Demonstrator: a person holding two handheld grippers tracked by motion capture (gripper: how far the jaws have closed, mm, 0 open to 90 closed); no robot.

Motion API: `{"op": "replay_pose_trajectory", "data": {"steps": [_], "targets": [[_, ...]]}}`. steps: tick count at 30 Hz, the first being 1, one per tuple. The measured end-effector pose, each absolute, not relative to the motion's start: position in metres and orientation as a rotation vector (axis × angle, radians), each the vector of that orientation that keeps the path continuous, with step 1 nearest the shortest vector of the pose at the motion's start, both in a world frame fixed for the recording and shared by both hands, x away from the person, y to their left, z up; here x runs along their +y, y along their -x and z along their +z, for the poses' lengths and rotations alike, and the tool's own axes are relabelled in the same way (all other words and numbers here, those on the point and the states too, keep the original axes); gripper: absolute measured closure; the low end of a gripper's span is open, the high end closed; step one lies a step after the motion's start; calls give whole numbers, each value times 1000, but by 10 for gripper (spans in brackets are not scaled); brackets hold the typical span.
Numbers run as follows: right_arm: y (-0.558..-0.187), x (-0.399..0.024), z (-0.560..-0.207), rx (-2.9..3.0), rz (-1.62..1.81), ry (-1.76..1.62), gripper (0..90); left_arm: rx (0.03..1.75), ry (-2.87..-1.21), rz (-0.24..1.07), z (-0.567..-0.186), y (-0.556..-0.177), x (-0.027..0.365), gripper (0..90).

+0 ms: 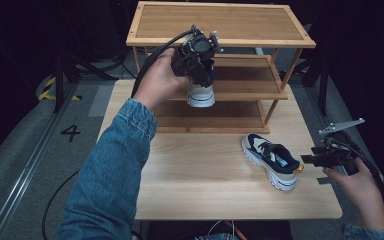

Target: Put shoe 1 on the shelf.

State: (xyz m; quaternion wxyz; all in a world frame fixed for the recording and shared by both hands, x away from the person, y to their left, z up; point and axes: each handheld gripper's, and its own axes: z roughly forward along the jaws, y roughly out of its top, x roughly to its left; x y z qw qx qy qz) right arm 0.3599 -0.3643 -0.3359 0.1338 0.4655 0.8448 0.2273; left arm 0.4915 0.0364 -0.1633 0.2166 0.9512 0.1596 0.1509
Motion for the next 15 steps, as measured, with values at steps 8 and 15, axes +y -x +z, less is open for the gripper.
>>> {"op": "replay_pose_trajectory", "data": {"steps": [8,15], "targets": [[-363,-359,-335,2461,662,-1334,467,655,-2519,262,-152,-464,52,585],[-364,-357,-335,2462,659,-1326,467,744,-2437,267,-174,-452,58,707]]}}
